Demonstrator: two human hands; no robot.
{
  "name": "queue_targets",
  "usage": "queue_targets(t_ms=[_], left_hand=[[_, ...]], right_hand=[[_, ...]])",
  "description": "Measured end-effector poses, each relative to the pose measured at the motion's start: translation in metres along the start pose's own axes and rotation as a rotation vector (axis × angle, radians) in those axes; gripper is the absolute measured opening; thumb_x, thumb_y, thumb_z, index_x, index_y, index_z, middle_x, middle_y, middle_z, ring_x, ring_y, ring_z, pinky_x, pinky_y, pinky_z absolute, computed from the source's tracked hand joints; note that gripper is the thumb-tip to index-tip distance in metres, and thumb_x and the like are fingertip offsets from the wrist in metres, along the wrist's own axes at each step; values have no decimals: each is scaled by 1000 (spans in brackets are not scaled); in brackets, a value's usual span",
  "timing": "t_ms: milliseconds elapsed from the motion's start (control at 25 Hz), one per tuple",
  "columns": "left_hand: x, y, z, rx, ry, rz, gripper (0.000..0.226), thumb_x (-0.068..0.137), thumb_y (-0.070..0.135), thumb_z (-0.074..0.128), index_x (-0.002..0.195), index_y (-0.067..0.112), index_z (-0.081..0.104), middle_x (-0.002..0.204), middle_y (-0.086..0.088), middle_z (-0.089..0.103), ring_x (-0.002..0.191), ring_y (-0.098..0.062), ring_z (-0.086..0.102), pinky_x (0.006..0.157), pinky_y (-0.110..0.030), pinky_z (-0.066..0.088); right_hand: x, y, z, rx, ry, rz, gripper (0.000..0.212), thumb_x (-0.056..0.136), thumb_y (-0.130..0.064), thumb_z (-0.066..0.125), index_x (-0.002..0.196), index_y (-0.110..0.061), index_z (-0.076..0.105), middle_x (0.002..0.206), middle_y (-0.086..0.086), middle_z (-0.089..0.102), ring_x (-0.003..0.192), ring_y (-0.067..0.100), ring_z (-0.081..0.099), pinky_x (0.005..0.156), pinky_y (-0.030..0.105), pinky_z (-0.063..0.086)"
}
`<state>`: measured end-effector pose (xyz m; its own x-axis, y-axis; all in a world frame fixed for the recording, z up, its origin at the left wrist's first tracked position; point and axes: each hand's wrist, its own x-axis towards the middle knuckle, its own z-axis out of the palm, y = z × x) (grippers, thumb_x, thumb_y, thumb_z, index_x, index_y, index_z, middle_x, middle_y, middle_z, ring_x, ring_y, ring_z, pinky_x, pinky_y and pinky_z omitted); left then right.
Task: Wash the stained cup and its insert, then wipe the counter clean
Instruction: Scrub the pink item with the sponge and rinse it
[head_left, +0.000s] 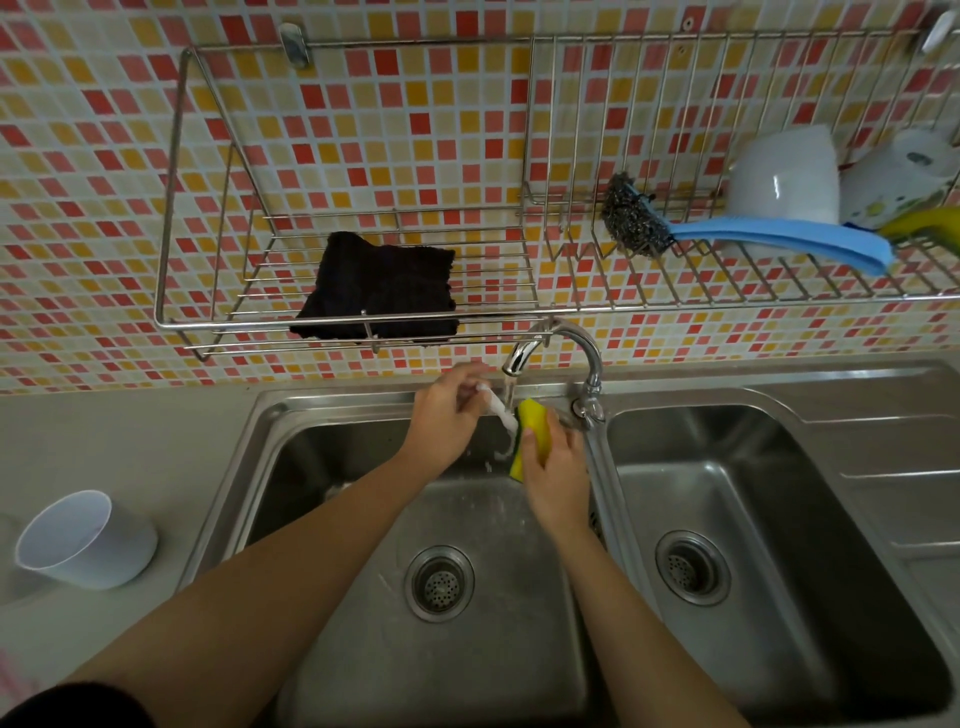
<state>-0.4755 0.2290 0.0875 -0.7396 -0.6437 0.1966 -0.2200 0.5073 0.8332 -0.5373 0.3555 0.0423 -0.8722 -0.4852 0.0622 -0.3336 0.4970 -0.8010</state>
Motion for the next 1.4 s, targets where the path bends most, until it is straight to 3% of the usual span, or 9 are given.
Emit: queue_targets(t_ms=[120, 200, 440, 640, 800, 920, 1080, 1240, 1400], left_hand=[[-2, -4, 9, 57, 39, -47, 17, 86, 13, 65, 100, 10, 73, 89, -7, 74, 83, -19, 69, 85, -32, 54], [-4, 0, 16, 37, 51, -147, 13, 84, 18, 68, 91, 10, 75, 81, -8, 74, 77, -20, 69, 83, -37, 55], [6, 14, 16, -171, 113, -460, 16, 81, 18, 71, 65, 16, 73, 66, -7, 71, 65, -19, 70, 82, -34, 57], [6, 15, 18, -255, 142, -571, 9, 80, 15, 73, 73, 9, 73, 69, -5, 70, 70, -18, 71, 81, -35, 58], [6, 18, 16, -262, 162, -595, 8, 79, 14, 73, 73, 9, 72, 66, -3, 68, 67, -16, 69, 81, -35, 58], [7, 19, 15, -251, 162, -607, 17, 80, 15, 72, 63, 16, 69, 67, -6, 70, 70, -19, 71, 81, -35, 58], [6, 21, 14, -280, 157, -601, 18, 81, 13, 71, 63, 15, 68, 65, -3, 68, 68, -16, 70, 82, -35, 58], [5, 19, 19, -275, 144, -605, 22, 79, 13, 72, 58, 15, 67, 63, -7, 69, 62, -17, 69, 79, -36, 59], [4, 24, 21, -330, 139, -630, 19, 81, 10, 71, 62, 11, 65, 69, -9, 69, 63, -17, 69, 78, -34, 59]], right_hand=[[-5, -5, 1, 2, 20, -54, 50, 97, -37, 41, 143, -19, 33, 129, 8, 41, 102, 21, 51, 75, 25, 36], [-4, -6, 0, 0, 32, -21, 51, 97, -37, 42, 143, -17, 33, 132, 9, 40, 109, 24, 52, 77, 28, 39], [-6, -6, 3, 6, 88, -61, 51, 95, -34, 47, 141, -14, 36, 131, 11, 43, 111, 24, 51, 78, 27, 37], [-10, -8, 8, -11, 63, -85, 54, 95, -34, 47, 142, -14, 32, 132, 10, 39, 106, 25, 52, 77, 31, 42], [-8, -5, 7, 16, 96, 7, 55, 95, -32, 49, 143, -14, 30, 131, 11, 40, 109, 28, 52, 78, 30, 39], [-10, -7, 9, 25, 44, -89, 55, 94, -32, 50, 142, -15, 31, 133, 10, 39, 109, 25, 51, 80, 35, 45], [-4, -1, 8, 100, 104, 39, 55, 94, -28, 51, 142, -14, 29, 133, 14, 40, 114, 30, 49, 85, 36, 41], [-9, -8, 8, 94, 33, -54, 56, 94, -28, 52, 143, -14, 29, 135, 11, 38, 104, 15, 47, 78, 27, 36], [-5, -10, 8, 73, 102, -60, 57, 93, -27, 52, 143, -14, 28, 133, 12, 39, 111, 25, 50, 77, 27, 38]])
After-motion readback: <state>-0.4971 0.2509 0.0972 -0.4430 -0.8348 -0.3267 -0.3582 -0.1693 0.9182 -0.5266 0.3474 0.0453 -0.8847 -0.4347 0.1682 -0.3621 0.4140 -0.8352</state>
